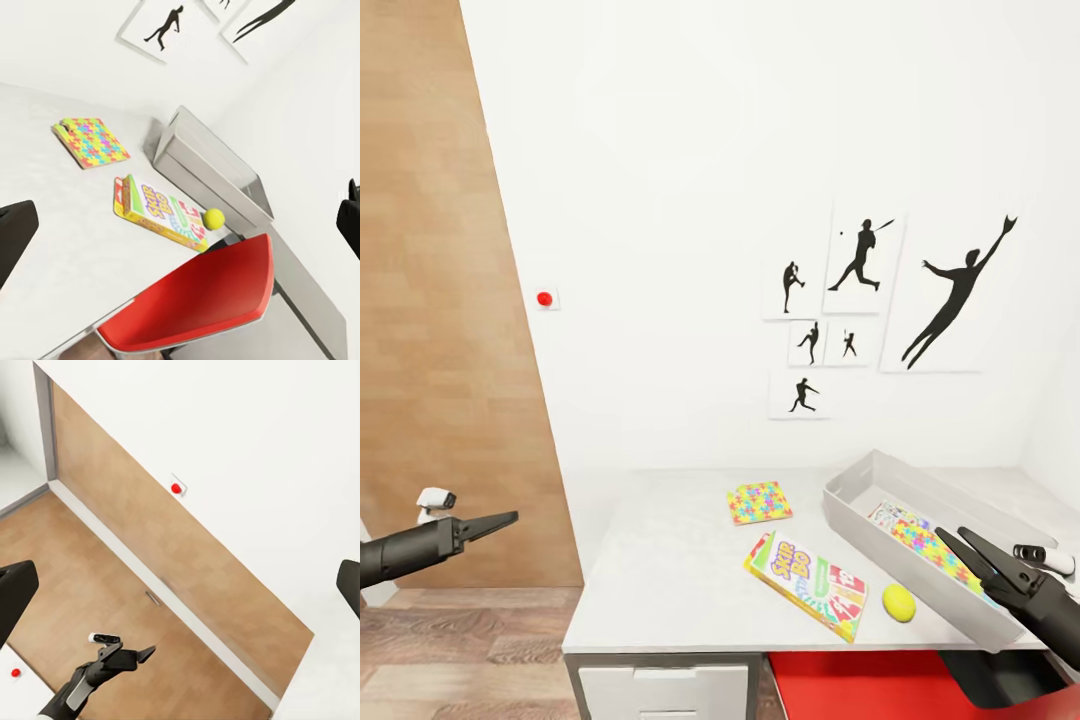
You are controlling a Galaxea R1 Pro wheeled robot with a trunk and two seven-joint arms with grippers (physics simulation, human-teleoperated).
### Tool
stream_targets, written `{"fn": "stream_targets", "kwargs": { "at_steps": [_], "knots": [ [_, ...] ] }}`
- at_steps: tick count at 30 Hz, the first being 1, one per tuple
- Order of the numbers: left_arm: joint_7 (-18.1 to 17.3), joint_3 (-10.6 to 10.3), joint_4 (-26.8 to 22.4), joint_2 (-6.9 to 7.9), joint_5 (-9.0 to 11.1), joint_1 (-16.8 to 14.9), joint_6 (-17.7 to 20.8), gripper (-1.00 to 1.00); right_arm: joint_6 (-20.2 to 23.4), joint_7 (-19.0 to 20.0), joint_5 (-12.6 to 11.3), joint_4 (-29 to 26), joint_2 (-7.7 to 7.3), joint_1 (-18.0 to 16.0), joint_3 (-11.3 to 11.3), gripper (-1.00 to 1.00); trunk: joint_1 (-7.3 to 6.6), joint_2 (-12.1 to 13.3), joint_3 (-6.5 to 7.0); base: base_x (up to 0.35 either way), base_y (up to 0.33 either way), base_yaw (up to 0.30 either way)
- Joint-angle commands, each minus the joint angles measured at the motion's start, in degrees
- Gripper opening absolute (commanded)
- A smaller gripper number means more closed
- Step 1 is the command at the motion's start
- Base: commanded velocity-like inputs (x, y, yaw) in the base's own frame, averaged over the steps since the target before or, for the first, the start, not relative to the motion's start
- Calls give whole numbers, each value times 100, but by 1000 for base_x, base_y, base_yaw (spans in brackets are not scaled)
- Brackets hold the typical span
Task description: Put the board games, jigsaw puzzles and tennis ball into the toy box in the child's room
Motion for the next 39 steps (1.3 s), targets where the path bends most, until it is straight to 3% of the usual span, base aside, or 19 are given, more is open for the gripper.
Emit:
{"fn": "stream_targets", "kwargs": {
  "at_steps": [1,22,39],
  "knots": [
    [-24,3,2,-8,-5,-1,60,100,31,4,-15,1,-1,-1,-2,100,2,-4,-2,0,0,41],
    [-24,0,5,-55,-14,-2,65,100,31,9,-10,5,-1,-5,-27,100,2,-4,0,-31,63,13],
    [-24,7,5,-56,-14,-1,66,100,32,10,-17,9,-1,-5,-14,100,2,-4,-13,10,262,249]
  ]
}}
